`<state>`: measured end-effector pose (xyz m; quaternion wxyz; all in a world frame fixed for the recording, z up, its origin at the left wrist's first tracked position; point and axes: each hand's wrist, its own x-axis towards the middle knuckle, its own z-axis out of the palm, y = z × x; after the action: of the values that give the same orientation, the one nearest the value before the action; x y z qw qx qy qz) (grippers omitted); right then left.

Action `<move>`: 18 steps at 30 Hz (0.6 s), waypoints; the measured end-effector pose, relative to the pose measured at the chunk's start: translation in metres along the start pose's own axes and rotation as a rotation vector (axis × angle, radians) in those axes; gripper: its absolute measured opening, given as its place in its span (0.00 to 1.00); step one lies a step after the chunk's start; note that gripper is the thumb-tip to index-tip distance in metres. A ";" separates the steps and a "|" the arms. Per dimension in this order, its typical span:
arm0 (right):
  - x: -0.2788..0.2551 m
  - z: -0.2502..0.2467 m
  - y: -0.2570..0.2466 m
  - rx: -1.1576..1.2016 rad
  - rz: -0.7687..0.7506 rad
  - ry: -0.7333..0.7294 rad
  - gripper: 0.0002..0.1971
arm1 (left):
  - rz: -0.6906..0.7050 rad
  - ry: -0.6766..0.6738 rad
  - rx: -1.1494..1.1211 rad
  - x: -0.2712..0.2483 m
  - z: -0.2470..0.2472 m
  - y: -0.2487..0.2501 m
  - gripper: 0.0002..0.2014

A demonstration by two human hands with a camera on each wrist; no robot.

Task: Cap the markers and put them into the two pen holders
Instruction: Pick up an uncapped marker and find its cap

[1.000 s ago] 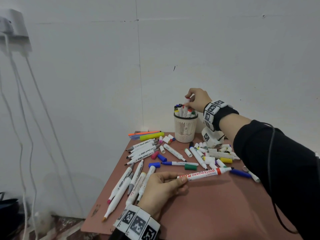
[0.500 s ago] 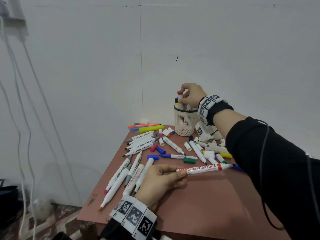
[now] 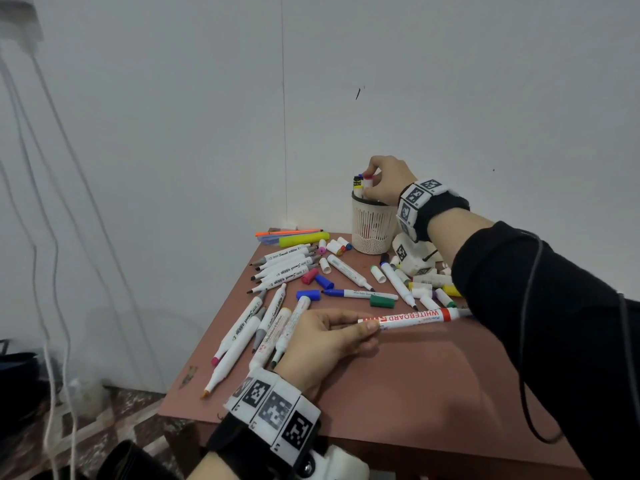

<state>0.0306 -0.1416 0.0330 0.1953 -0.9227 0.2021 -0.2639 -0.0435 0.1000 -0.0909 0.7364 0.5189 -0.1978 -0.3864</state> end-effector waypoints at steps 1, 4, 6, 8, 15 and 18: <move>-0.001 -0.001 0.000 -0.016 -0.014 -0.008 0.11 | 0.000 0.001 0.002 0.000 0.000 0.000 0.11; -0.003 -0.005 -0.001 -0.073 -0.049 -0.016 0.12 | 0.000 -0.002 0.011 0.000 -0.001 -0.001 0.11; -0.004 -0.007 -0.004 -0.135 -0.069 -0.018 0.14 | -0.004 -0.003 0.009 0.000 0.000 -0.001 0.10; -0.002 -0.009 -0.008 -0.205 -0.087 -0.029 0.14 | -0.006 0.009 0.003 -0.001 0.000 0.000 0.10; 0.010 -0.019 -0.009 -0.259 -0.030 -0.199 0.12 | -0.010 0.011 -0.012 -0.003 0.000 0.001 0.10; 0.011 -0.015 -0.011 -0.280 -0.047 -0.183 0.10 | -0.010 0.017 -0.018 -0.002 0.000 0.001 0.10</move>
<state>0.0339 -0.1412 0.0543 0.0760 -0.9656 0.1965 -0.1524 -0.0443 0.1017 -0.0897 0.7407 0.5166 -0.1854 -0.3874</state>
